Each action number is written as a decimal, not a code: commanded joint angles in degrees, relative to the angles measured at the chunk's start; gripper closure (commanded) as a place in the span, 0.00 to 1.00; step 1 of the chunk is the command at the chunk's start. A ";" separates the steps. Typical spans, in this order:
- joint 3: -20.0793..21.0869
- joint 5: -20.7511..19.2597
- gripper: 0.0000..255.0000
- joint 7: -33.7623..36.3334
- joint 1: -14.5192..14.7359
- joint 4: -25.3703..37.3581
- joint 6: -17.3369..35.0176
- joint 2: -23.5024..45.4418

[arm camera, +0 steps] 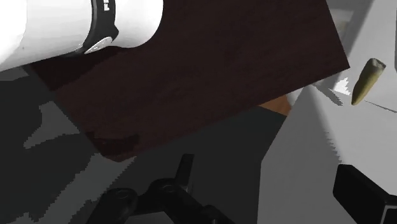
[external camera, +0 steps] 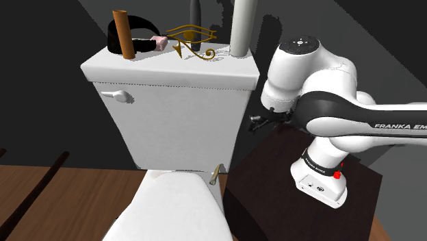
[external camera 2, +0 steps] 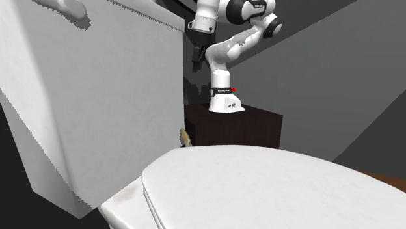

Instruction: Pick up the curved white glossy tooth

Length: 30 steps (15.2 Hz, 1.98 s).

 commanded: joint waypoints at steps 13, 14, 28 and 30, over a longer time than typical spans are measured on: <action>53.02 13.88 0.00 38.91 -29.54 12.29 25.18 15.82; 56.80 14.47 0.00 40.94 -33.24 14.28 25.80 14.99; 79.36 20.69 0.00 54.98 -57.46 33.27 27.20 -0.38; 80.50 21.30 0.00 55.11 -58.23 33.84 27.79 -1.01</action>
